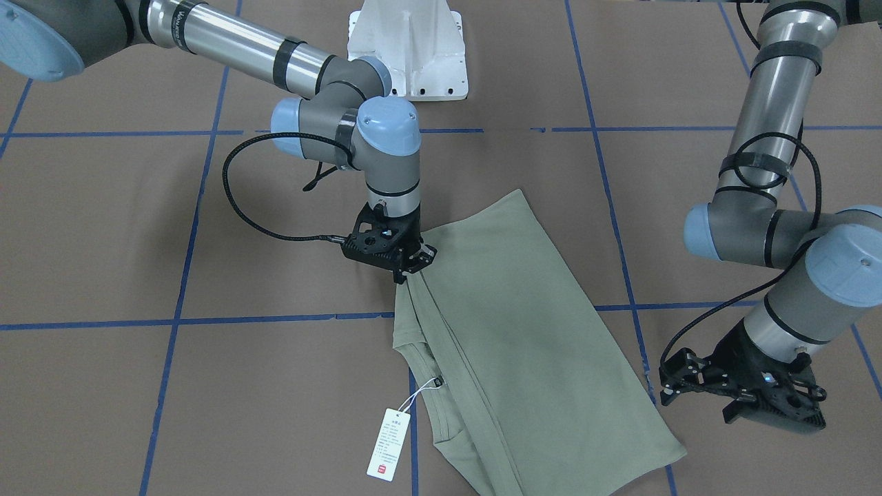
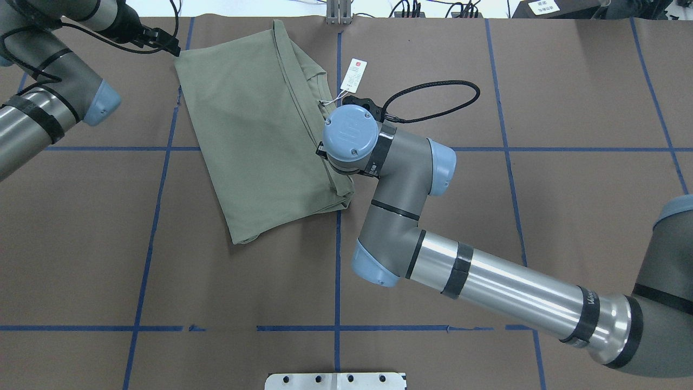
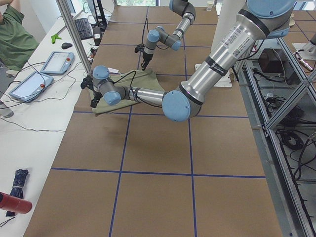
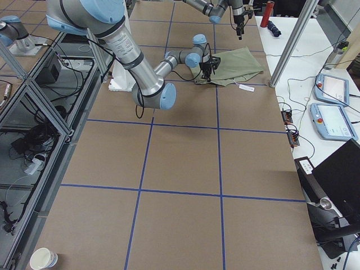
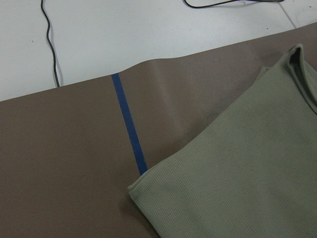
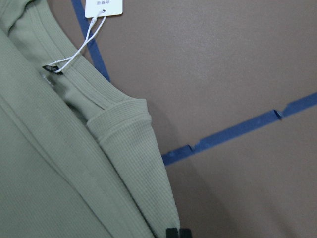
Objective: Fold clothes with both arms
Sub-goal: 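Pull the grasped shirt toward the robot with the right gripper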
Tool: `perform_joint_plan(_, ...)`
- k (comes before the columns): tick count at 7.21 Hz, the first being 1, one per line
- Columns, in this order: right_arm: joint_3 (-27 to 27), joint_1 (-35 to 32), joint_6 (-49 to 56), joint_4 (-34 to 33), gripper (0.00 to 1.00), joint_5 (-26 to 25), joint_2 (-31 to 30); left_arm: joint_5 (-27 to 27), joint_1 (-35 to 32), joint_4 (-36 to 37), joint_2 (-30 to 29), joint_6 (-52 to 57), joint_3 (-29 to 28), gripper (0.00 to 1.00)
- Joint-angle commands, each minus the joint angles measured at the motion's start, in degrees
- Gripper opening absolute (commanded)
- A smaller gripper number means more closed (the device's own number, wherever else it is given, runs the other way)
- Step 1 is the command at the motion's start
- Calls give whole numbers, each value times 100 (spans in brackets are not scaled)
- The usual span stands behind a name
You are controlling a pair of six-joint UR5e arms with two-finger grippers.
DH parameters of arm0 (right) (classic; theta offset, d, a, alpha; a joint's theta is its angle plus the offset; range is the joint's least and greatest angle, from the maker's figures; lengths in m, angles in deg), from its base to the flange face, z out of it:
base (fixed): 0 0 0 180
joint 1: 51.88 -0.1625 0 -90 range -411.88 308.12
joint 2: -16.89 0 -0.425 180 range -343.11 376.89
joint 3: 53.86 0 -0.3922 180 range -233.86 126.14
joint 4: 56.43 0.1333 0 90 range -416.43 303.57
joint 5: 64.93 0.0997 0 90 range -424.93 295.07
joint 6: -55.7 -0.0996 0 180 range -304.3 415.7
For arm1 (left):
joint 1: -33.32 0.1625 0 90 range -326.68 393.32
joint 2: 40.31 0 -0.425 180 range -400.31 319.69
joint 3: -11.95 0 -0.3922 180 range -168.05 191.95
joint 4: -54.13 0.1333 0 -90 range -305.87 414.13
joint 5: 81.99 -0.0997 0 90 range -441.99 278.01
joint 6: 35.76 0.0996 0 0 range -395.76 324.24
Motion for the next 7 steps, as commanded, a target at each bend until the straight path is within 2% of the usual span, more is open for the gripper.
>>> perform_joint_plan(1, -1874, 402, -69, -1075, 0, -32, -837, 0, 0, 0, 0, 0, 2, 100)
perform_joint_plan(2, -2589, 700, -87, -1430, 0, -198, -1233, 0, 0, 0, 0, 0, 2, 100)
perform_joint_plan(3, -3136, 1112, -340, -1703, 0, -574, -1576, 0, 0, 0, 0, 0, 2, 100)
perform_joint_plan(4, -3446, 1447, -568, -1993, 0, -865, -1658, 0, 0, 0, 0, 0, 10, 100)
perform_joint_plan(6, -3493, 1844, -711, -2198, 0, -1209, -1816, 9, 0, 0, 0, 0, 10, 100)
perform_joint_plan(7, -3467, 1872, -624, -2198, 82, -1219, -1895, 9, 0, 0, 0, 0, 10, 100)
